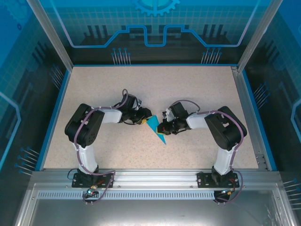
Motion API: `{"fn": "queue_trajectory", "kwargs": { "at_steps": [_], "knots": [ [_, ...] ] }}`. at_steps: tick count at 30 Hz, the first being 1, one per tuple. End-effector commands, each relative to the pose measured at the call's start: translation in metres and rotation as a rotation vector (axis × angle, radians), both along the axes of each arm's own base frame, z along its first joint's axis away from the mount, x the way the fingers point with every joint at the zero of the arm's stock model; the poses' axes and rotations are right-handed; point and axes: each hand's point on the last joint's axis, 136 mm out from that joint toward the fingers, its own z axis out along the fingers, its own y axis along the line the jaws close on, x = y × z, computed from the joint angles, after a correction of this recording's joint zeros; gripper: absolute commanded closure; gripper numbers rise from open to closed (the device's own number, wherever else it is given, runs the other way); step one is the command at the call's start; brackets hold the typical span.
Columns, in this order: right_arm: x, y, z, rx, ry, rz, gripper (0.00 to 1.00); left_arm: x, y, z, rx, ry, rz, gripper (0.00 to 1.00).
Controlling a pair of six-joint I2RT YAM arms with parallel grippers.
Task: Fold a paper plane with a square sheet of paper (pick it up from the middle)
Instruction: Fold the wing for the fifth time at the center of the table.
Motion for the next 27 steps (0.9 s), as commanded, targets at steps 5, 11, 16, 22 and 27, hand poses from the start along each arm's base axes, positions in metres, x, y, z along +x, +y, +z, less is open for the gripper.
{"fn": "queue_trajectory", "kwargs": {
  "at_steps": [5, 11, 16, 22, 27],
  "knots": [
    [-0.051, -0.037, -0.056, -0.219, 0.19, -0.002, 1.0, 0.02, 0.038, -0.008, 0.107, -0.017, 0.055, 0.57],
    [-0.047, -0.03, -0.052, -0.179, 0.192, -0.026, 1.0, 0.022, 0.045, 0.024, 0.096, -0.067, 0.069, 0.55],
    [-0.041, -0.018, -0.047, -0.138, 0.19, -0.065, 1.0, 0.011, 0.046, 0.053, 0.076, -0.09, 0.101, 0.54],
    [-0.03, 0.001, -0.01, -0.037, 0.102, -0.097, 0.95, -0.025, 0.04, 0.057, 0.19, -0.004, 0.086, 0.51],
    [-0.013, -0.025, 0.033, -0.105, -0.082, -0.159, 0.81, -0.05, 0.032, 0.049, 0.323, 0.074, 0.065, 0.48]
  ]
}}
